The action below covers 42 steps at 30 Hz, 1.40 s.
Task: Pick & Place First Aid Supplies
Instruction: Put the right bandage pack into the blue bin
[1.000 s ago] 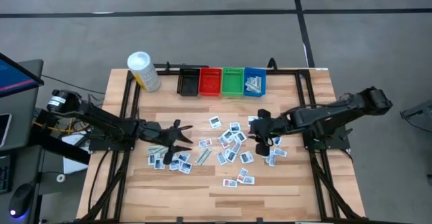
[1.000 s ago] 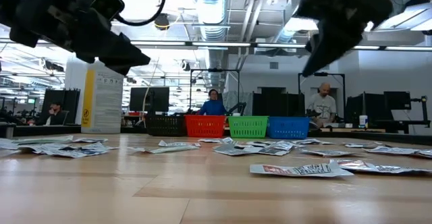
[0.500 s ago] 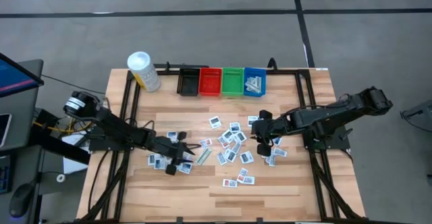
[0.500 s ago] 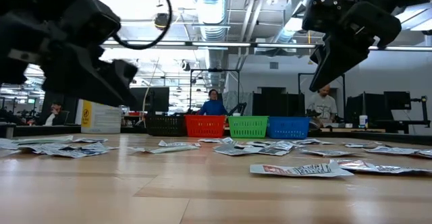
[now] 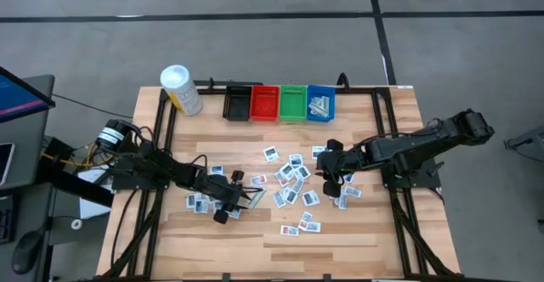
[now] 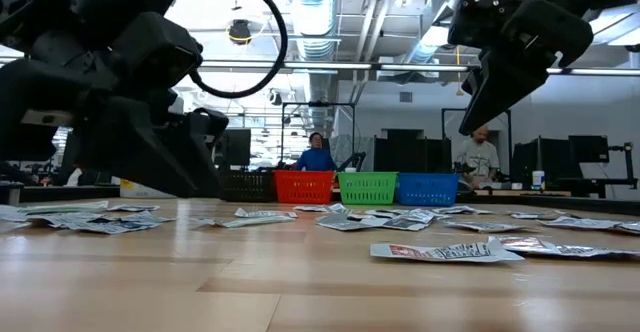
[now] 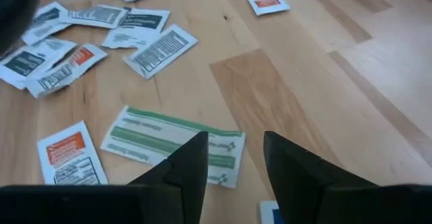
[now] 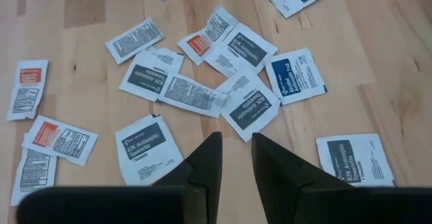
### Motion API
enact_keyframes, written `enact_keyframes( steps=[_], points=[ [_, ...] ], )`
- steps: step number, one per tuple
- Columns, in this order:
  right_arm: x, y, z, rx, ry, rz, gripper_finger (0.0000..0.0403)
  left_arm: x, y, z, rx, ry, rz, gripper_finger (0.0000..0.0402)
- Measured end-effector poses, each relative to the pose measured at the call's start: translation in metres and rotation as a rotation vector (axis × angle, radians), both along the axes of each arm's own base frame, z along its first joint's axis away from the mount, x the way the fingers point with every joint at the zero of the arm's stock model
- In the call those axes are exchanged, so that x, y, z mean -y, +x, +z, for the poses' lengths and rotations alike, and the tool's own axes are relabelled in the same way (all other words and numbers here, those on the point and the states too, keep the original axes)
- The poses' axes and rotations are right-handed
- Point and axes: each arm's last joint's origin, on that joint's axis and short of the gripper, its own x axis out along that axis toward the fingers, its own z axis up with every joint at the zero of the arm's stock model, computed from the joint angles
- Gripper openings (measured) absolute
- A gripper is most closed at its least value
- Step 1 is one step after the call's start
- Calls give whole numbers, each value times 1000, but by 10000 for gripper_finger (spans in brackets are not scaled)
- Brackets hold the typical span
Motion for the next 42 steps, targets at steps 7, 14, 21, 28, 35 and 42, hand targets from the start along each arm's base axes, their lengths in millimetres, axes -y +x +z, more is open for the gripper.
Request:
enact_keyframes(
  steps=[7, 14, 21, 28, 35, 42],
  points=[
    [0, 0, 0, 2, 0, 0, 75, -2, 2, -3, 12, 50, -61, 145],
    [-1, 2, 2, 28, 4, 0, 75, -7, 19, -14, -32, -11, -114, 145],
    [-1, 3, 2, 32, 6, 0, 75, -12, 29, -28, -75, -76, -165, 145],
    [-1, 3, 2, 31, 5, 0, 75, -12, 28, -36, -101, -73, -163, 142],
    [0, 3, 2, 32, 5, -4, 75, -12, 27, -35, -102, -74, -158, 89],
    [0, 3, 2, 40, 6, -4, 75, -12, 27, -36, -102, -77, -161, 32]
  ],
)
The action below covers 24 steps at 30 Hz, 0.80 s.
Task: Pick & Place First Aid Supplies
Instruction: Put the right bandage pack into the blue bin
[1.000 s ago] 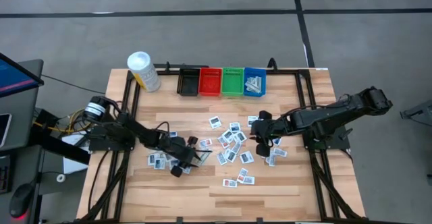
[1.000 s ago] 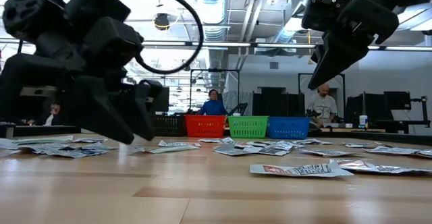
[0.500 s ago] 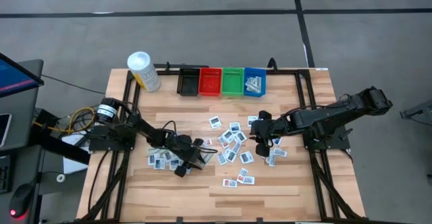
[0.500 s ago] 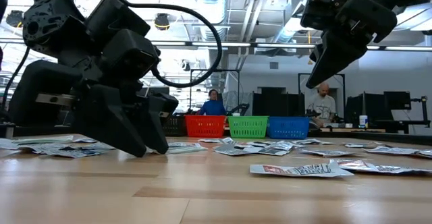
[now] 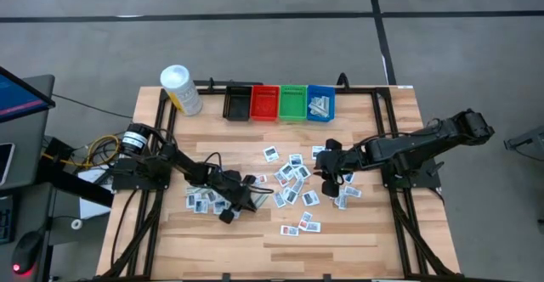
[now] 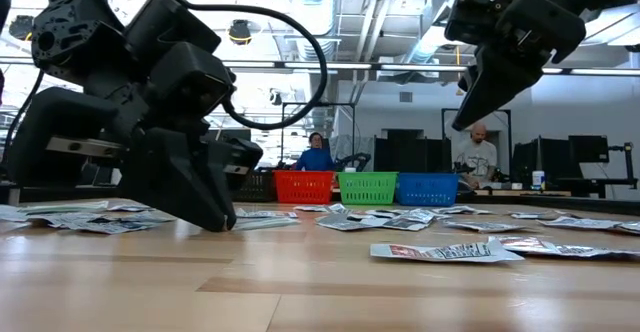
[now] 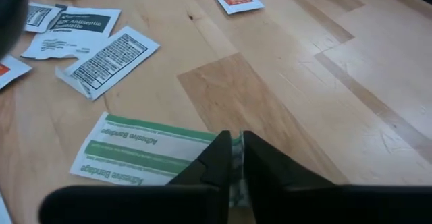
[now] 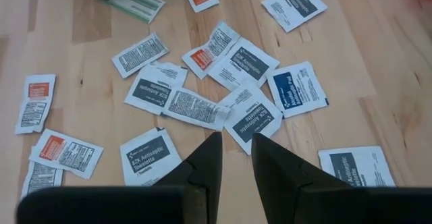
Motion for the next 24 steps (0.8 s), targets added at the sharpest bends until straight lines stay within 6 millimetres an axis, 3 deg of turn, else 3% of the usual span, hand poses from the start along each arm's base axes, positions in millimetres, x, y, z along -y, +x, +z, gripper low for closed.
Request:
enact_keyframes(
  steps=[5, 12, 24],
  points=[
    [0, 0, 0, 6, 2, 0, 75, 1, 1, 1, 12, -25, 8, 8],
    [0, 1, 1, 15, 9, -7, 75, -3, 1, 16, 59, -2, 27, 10],
    [-3, 16, 17, 232, -75, 113, 75, -30, -2, 74, 300, 77, 204, 9]
  ],
)
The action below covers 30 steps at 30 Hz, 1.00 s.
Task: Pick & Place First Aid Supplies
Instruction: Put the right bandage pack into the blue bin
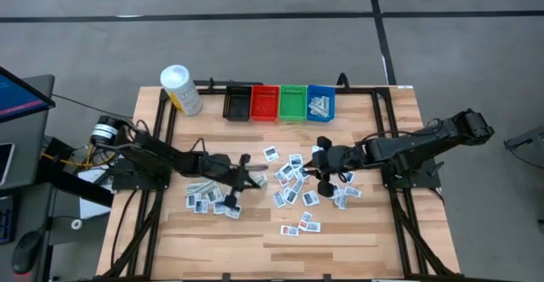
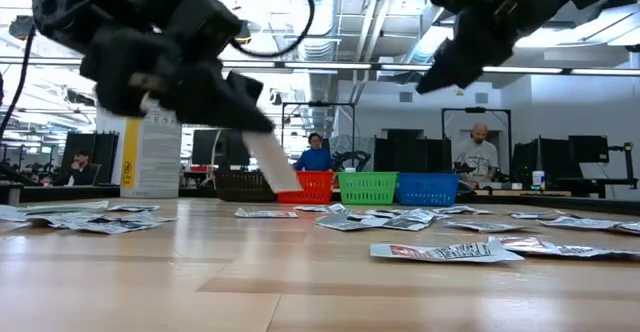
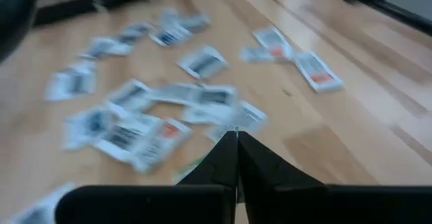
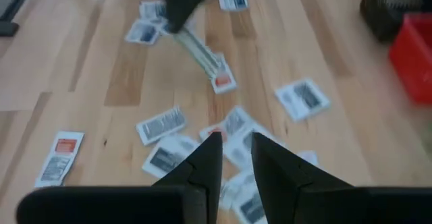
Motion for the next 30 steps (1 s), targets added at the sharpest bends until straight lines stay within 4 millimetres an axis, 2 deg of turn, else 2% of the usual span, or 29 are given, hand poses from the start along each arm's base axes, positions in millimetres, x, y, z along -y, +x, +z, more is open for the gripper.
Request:
enact_keyframes(
  steps=[6, 13, 20, 24, 30],
  points=[
    [2, 6, 8, 94, -25, 16, 75, -26, -3, 35, 135, -91, 125, 10],
    [20, 12, 15, 182, 48, -98, 75, -49, -8, 63, 243, -411, 284, 7],
    [30, 17, 26, 312, 67, -131, 77, -55, -9, 80, 360, -680, 332, 9],
    [32, 19, 32, 371, 94, -107, 93, -54, -8, 84, 382, -712, 330, 7],
    [36, 21, 39, 453, 102, -112, 146, -52, -2, 100, 435, -733, 305, 11]
  ],
)
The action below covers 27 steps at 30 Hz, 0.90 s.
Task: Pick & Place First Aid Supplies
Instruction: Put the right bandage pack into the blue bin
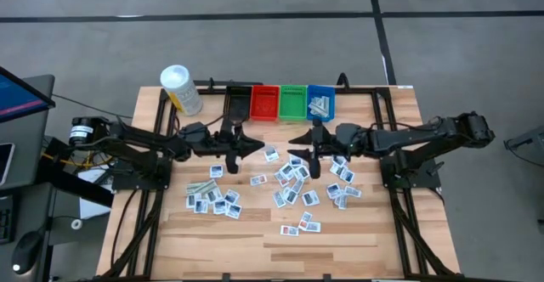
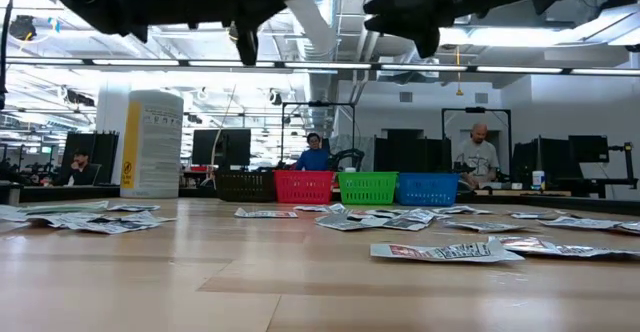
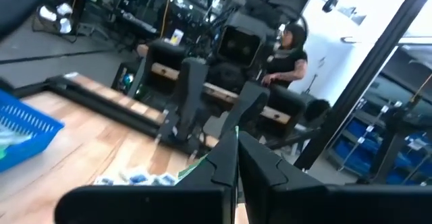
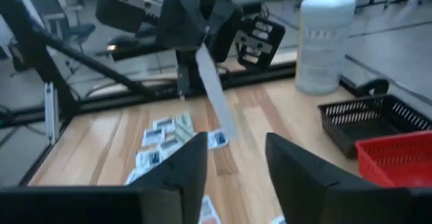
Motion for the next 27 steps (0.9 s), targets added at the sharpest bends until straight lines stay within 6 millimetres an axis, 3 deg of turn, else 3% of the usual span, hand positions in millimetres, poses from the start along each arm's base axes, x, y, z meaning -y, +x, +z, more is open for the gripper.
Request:
enact_keyframes(
  steps=[6, 11, 27],
  points=[
    [5, 1, 4, 43, 10, -19, 200, 0, 4, 14, 54, -7, -2, 8],
    [4, 1, 7, 74, 33, -16, 223, 2, 6, 21, 90, -9, -10, 11],
    [2, 20, 3, 163, 27, 36, 211, 1, 6, 34, 165, -74, 6, 7]
  ],
)
